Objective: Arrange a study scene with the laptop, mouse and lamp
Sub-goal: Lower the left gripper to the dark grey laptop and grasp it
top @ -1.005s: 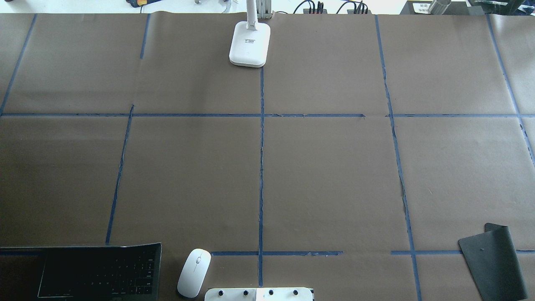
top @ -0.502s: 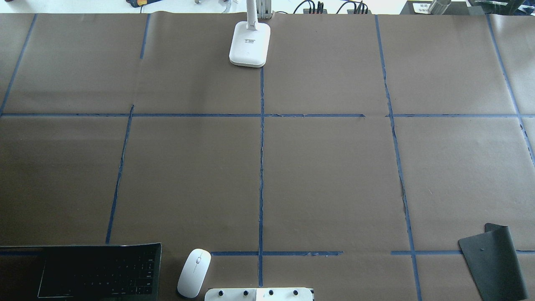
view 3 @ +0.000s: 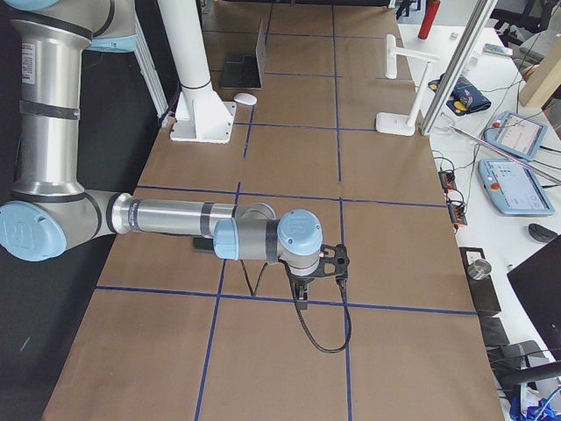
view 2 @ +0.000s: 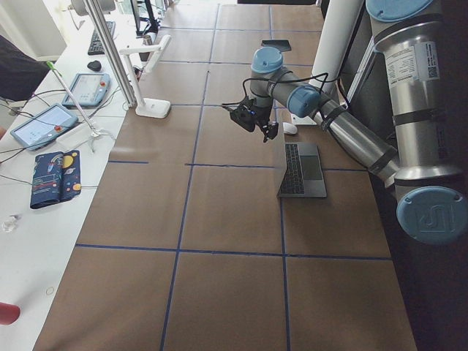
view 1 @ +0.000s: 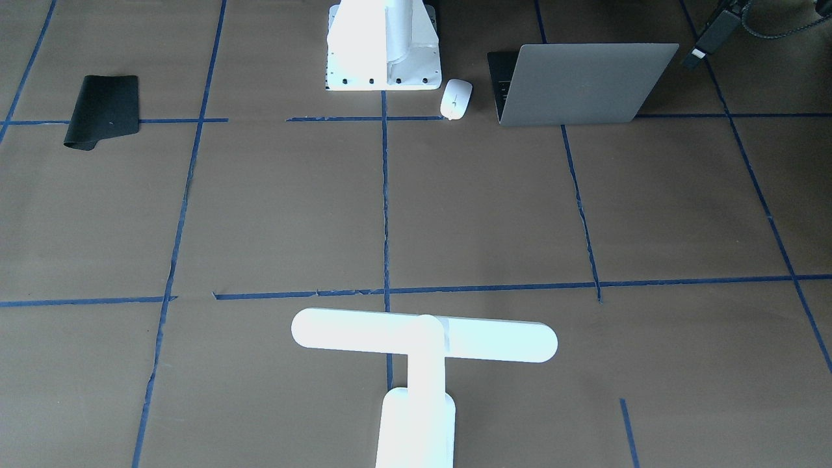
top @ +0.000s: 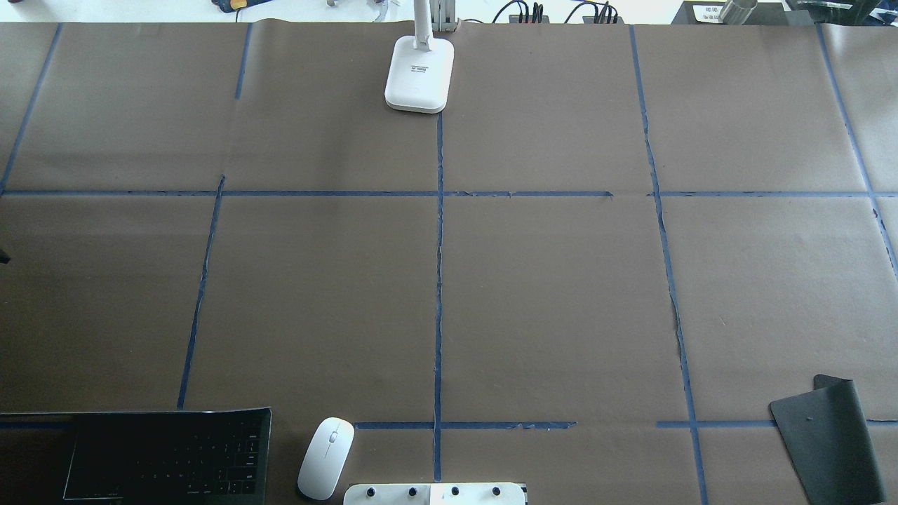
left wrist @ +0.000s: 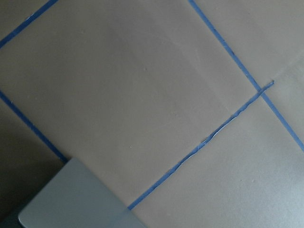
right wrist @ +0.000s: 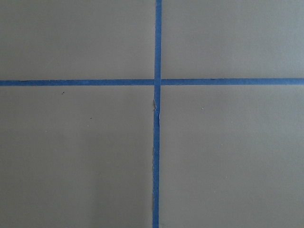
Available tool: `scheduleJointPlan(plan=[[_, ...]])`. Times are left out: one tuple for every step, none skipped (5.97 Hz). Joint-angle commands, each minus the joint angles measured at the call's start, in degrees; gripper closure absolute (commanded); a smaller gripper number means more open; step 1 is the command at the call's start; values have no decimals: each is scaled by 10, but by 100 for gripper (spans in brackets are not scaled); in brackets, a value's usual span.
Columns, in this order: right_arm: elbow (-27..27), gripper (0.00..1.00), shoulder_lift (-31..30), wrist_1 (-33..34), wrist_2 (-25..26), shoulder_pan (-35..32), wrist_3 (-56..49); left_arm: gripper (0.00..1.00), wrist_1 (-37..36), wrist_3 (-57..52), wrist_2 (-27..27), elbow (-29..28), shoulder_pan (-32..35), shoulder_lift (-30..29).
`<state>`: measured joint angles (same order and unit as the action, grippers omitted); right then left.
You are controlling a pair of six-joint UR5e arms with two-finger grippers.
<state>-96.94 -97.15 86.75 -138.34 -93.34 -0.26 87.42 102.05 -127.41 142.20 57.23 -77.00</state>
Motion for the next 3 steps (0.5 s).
scheduleJointPlan(plan=[[-3, 0, 0, 0, 0, 0, 0, 0, -6, 153, 87, 30, -109, -1], [-4, 0, 0, 0, 0, 0, 0, 0, -7, 207, 119, 36, -153, -1], [-4, 0, 0, 0, 1, 0, 0, 0, -11, 254, 160, 36, -201, -1]])
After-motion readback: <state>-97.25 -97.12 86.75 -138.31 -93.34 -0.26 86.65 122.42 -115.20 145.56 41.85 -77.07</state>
